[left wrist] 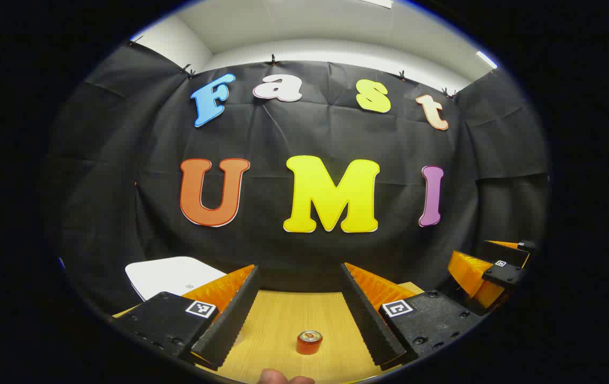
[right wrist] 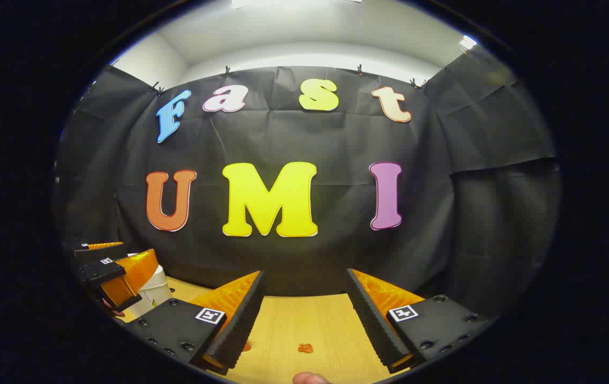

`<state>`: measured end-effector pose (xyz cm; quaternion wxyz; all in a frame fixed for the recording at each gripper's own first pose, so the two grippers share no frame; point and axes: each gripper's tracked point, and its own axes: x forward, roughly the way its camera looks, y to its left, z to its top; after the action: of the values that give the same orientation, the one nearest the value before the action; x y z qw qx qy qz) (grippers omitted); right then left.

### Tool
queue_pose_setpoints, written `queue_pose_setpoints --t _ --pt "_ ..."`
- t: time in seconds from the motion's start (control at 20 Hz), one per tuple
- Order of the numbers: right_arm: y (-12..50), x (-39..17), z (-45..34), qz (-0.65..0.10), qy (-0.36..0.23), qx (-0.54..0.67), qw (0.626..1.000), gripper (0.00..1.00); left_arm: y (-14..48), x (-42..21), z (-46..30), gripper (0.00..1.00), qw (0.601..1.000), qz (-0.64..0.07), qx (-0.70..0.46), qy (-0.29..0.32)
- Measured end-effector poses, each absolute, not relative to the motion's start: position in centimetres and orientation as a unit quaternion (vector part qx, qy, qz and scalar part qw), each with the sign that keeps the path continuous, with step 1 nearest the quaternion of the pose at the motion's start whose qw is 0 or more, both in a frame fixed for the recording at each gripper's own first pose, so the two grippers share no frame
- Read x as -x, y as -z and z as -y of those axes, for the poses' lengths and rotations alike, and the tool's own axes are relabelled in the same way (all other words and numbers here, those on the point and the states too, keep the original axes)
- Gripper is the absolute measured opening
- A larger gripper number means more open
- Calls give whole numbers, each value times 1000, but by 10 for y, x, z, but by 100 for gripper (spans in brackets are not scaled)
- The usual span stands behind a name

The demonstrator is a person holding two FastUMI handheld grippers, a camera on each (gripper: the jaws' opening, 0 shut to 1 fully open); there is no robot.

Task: Press the lid of the desktop garbage bin to open it, pick up the crumpled paper on the desktop and throw it into the bin, then pick up the pop can on the desktop and drop it into the bin, and finally close the garbage bin lid.

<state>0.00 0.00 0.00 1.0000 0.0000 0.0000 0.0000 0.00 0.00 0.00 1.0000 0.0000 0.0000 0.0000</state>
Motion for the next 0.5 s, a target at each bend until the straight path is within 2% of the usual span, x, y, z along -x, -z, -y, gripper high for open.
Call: queue_pose_setpoints --t 0.05,0.5 --pt "0 0 -2 1 -4 -4 1000 95 -1 -1 0 97 1000 2 -3 -1" --pt "-2 -10 9 8 7 -18 1000 95 -1 -5 2 97 1000 5 -7 -6"
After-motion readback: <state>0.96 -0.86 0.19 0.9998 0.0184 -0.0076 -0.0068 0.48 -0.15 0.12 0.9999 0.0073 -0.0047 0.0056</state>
